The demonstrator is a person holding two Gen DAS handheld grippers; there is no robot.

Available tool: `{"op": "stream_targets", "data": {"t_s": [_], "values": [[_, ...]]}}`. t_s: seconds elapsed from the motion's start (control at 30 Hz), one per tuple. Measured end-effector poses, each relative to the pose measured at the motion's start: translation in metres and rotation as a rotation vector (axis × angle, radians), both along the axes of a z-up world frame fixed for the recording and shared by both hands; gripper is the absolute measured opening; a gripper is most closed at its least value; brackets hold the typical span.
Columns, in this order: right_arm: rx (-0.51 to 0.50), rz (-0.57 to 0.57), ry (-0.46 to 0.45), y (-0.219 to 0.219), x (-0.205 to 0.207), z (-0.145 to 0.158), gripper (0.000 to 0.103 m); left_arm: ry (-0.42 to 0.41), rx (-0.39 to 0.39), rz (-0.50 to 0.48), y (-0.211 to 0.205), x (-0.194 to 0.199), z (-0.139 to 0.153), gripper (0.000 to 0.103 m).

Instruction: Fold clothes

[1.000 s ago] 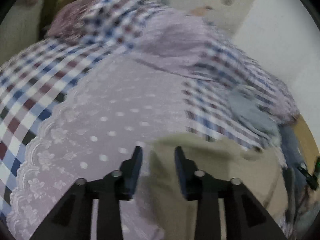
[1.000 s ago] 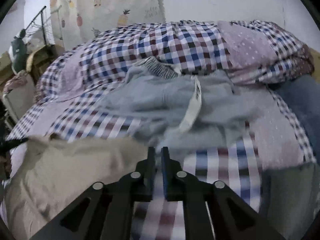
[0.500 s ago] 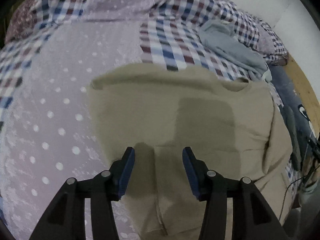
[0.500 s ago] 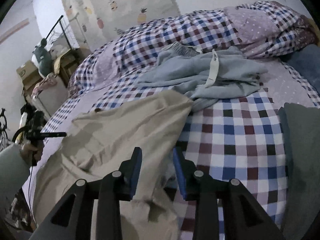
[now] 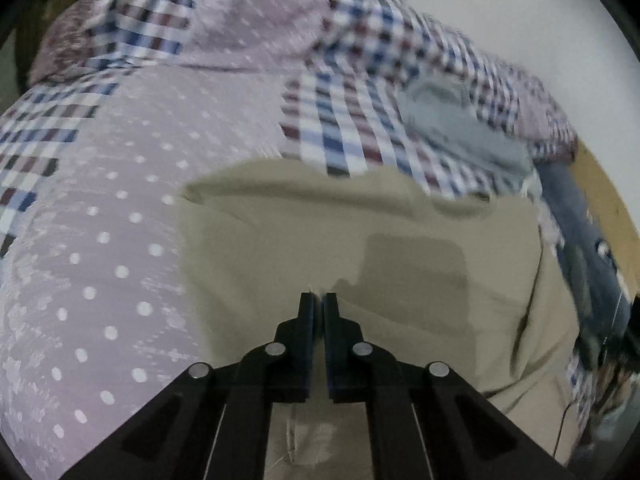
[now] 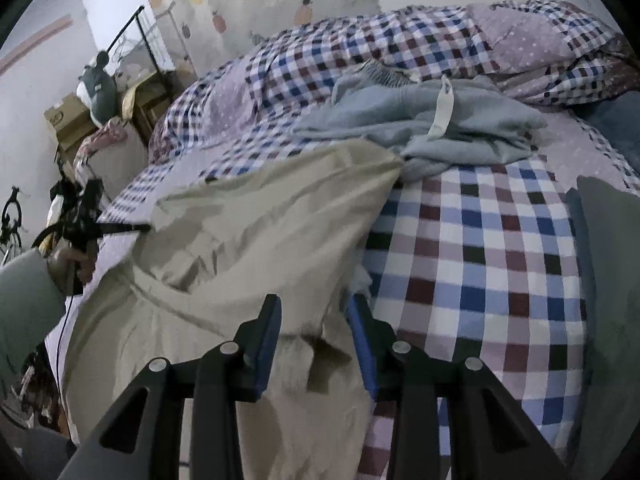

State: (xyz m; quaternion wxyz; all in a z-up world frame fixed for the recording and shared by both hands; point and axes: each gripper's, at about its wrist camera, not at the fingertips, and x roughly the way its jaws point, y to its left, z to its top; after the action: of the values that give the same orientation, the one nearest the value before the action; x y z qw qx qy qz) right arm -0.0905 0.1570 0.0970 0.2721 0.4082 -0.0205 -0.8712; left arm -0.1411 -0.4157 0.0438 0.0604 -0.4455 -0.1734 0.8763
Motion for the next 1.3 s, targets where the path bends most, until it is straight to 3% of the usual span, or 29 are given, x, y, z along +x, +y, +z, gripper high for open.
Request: {"op": "stream_targets", "data": {"t_s": [0.2, 0.4, 0.53, 0.7, 0.97, 1.13, 1.2, 1.27, 1.3], "values": [[0.039, 0.002, -0.017, 0.005, 0.010, -0.011, 0.038, 0.084, 0.063, 0.153, -0.027, 0.017, -0.001, 0.003], [0.083, 0.010, -0.010, 0.006, 0.018, -0.019, 0.038, 0.073, 0.110, 0.186, -0.034, 0.025, -0.012, 0.003], [0.127, 0.039, 0.032, -0.004, 0.021, -0.018, 0.038, 0.060, 0.102, 0.193, -0.031, 0.025, -0.008, 0.003], [0.242, 0.087, 0.160, -0.030, 0.028, -0.013, 0.038, 0.047, 0.103, 0.200, -0.027, 0.022, 0.002, 0.003], [0.521, 0.135, 0.324, -0.069, 0.032, -0.030, 0.033, 0.020, 0.123, 0.210, -0.023, 0.017, 0.025, 0.003], [0.715, 0.174, 0.530, -0.091, 0.051, -0.042, 0.032, 0.010, 0.167, 0.214, -0.022, 0.017, 0.037, 0.003], [0.813, 0.206, 0.631, -0.101, 0.060, -0.050, 0.028, -0.005, 0.162, 0.214, -0.021, 0.015, 0.040, 0.003], [0.823, 0.208, 0.675, -0.100, 0.065, -0.046, 0.005, -0.020, 0.165, 0.224, -0.022, 0.014, 0.042, 0.003], [0.812, 0.204, 0.686, -0.098, 0.066, -0.042, 0.003, -0.024, 0.174, 0.232, -0.024, 0.013, 0.043, 0.003]]}}
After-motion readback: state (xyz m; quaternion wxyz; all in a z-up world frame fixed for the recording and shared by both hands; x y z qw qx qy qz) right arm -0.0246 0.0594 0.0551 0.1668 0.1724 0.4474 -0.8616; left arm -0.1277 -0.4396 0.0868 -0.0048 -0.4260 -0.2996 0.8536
